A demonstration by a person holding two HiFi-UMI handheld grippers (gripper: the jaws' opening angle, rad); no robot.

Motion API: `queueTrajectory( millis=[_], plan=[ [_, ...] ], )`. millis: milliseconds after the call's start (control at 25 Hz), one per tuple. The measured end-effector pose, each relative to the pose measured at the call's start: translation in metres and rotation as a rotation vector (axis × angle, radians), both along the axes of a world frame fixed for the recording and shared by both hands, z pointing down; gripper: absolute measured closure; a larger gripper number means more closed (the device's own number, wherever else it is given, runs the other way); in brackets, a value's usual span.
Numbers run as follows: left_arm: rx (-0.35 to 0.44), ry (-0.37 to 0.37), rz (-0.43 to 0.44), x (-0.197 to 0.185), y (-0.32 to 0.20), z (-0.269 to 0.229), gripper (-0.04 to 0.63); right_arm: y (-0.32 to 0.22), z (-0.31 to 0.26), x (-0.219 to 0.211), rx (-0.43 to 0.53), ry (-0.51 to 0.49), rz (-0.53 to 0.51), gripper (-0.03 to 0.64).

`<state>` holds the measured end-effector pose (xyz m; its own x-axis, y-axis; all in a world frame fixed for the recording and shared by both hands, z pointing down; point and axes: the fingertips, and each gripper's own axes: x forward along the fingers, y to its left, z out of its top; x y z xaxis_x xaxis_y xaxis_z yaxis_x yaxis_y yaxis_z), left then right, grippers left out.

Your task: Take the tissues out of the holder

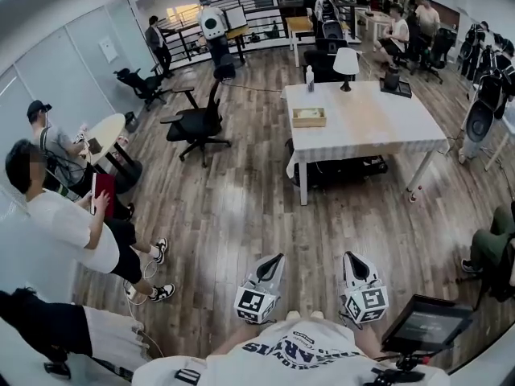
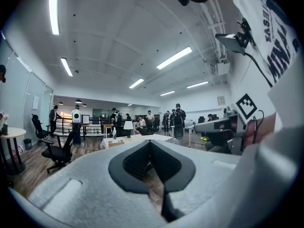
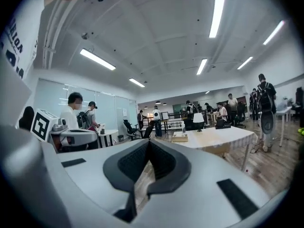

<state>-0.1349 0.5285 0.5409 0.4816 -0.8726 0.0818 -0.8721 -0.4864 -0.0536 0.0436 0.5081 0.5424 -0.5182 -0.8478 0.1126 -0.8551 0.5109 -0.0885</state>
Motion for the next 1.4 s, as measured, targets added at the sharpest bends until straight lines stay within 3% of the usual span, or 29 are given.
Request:
queueTrajectory(
  millis=[840,1080,1400],
  plan=[
    [-0.069,-0.042,-0.063,0.055,0.002,0.020,0.591,-0.019,0.061,0.044,-0.147,0.007,-0.108,0.607],
    [-0.046,-0.038,-0.022,0.078,-0.020,0.013,0.591,-0.037,0.071,0.070,-0.163,0.010,-0.081,0.607],
    [-0.035,-0.025,-0.027,0.076,-0.067,0.013,0.591,-0.070,0.073,0.076,-0.167,0.008,-0.058,0.607]
  ],
)
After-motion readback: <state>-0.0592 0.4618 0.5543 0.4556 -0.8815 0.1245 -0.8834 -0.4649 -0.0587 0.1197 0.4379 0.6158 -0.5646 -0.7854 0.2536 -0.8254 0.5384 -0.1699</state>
